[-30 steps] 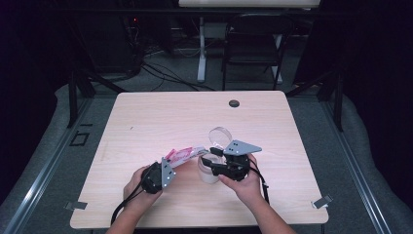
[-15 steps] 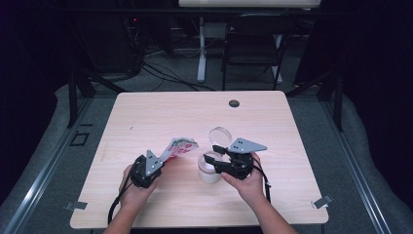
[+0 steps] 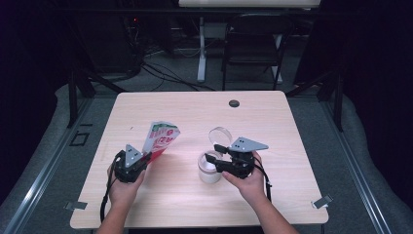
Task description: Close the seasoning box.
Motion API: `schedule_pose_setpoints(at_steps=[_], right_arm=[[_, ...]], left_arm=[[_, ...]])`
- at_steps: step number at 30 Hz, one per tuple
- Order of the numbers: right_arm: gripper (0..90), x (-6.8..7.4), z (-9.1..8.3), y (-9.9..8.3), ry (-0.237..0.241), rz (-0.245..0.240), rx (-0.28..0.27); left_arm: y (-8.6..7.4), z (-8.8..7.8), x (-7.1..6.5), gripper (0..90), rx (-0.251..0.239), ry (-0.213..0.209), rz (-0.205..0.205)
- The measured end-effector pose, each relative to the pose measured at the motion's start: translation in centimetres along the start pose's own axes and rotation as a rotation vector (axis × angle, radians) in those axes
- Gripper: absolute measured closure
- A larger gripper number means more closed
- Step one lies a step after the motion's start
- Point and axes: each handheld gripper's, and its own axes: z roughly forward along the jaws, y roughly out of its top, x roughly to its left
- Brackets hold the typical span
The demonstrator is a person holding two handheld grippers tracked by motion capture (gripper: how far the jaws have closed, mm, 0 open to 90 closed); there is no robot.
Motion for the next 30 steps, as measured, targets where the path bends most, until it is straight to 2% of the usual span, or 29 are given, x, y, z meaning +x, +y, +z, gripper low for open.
schedule_pose_setpoints(at_steps=[3,9,19,24,27,30], right_arm=[[49.6,0.0,0.0,0.0,-0.004,-0.001,0.0],[49.6,-0.1,-0.1,0.0,-0.008,0.006,-0.003],[49.6,-0.2,-0.1,0.0,-0.013,0.006,0.0],[49.6,-0.3,0.1,-0.1,-0.011,0.005,0.007],[49.6,-0.3,0.1,-0.2,-0.01,0.009,0.012],[49.6,-0.3,0.1,-0.2,-0.013,0.009,0.009]], left_arm=[[-0.1,-0.2,0.6,83.8,-0.002,0.015,-0.012],[-0.4,-1.0,2.0,84.2,-0.029,0.043,-0.066],[-1.3,-2.6,4.3,84.4,-0.079,0.139,-0.141],[-1.7,-2.2,4.6,84.4,-0.054,0.149,-0.144],[-2.1,-1.6,4.8,84.3,-0.021,0.133,-0.169],[-2.2,-1.6,4.8,84.2,-0.027,0.131,-0.19]])
